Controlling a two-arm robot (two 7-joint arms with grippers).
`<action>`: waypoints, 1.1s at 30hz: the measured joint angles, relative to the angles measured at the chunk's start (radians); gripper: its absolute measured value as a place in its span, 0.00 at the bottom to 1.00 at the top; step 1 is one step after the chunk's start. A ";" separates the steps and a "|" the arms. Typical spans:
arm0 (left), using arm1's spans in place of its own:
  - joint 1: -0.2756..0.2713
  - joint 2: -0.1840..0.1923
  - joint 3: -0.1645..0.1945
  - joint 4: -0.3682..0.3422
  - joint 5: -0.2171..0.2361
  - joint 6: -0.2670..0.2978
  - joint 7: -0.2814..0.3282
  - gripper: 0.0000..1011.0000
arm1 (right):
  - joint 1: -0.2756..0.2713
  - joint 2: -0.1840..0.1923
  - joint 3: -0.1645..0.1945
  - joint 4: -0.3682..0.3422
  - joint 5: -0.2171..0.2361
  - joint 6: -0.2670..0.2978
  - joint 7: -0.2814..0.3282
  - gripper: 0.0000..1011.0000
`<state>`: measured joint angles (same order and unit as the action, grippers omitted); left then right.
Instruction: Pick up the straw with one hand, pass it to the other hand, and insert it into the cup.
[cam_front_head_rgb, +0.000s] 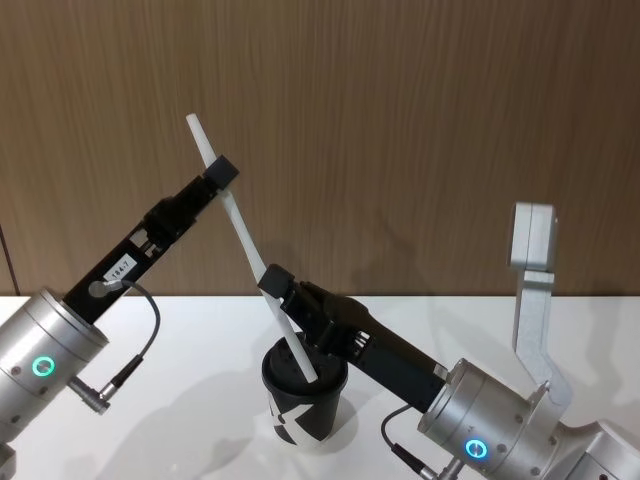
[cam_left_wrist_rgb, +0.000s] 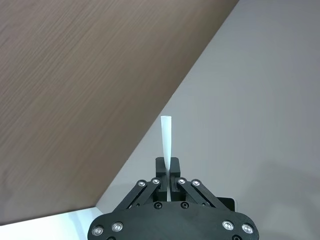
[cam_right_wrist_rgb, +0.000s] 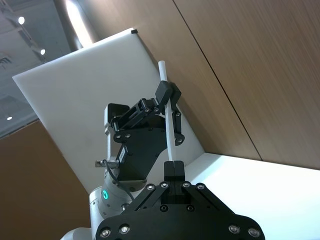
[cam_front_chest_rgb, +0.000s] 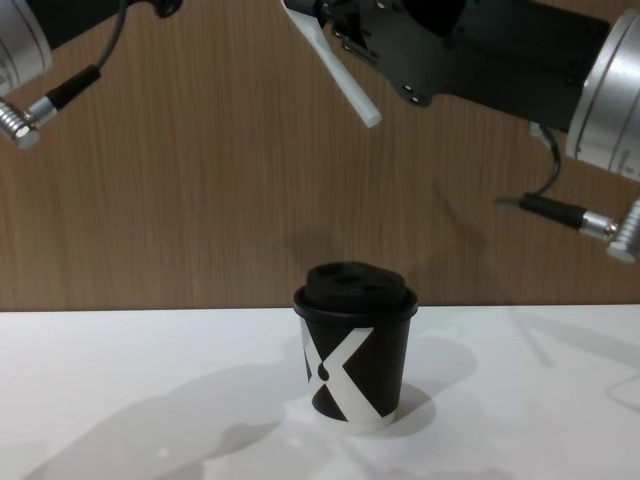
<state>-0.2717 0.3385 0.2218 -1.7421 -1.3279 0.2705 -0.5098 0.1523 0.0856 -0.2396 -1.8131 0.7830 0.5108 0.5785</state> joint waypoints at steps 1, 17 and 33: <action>0.000 0.001 0.000 0.000 0.000 -0.001 0.000 0.04 | 0.000 0.000 0.000 0.000 0.000 0.000 0.000 0.00; 0.008 0.019 0.006 -0.011 0.004 -0.027 0.011 0.01 | 0.000 0.000 0.000 0.000 0.000 0.000 0.000 0.19; 0.008 0.054 0.009 -0.033 0.087 -0.101 0.028 0.01 | 0.000 0.000 0.000 0.000 0.000 0.000 0.000 0.68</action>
<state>-0.2633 0.3924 0.2310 -1.7753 -1.2405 0.1691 -0.4822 0.1523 0.0856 -0.2395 -1.8131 0.7830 0.5108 0.5785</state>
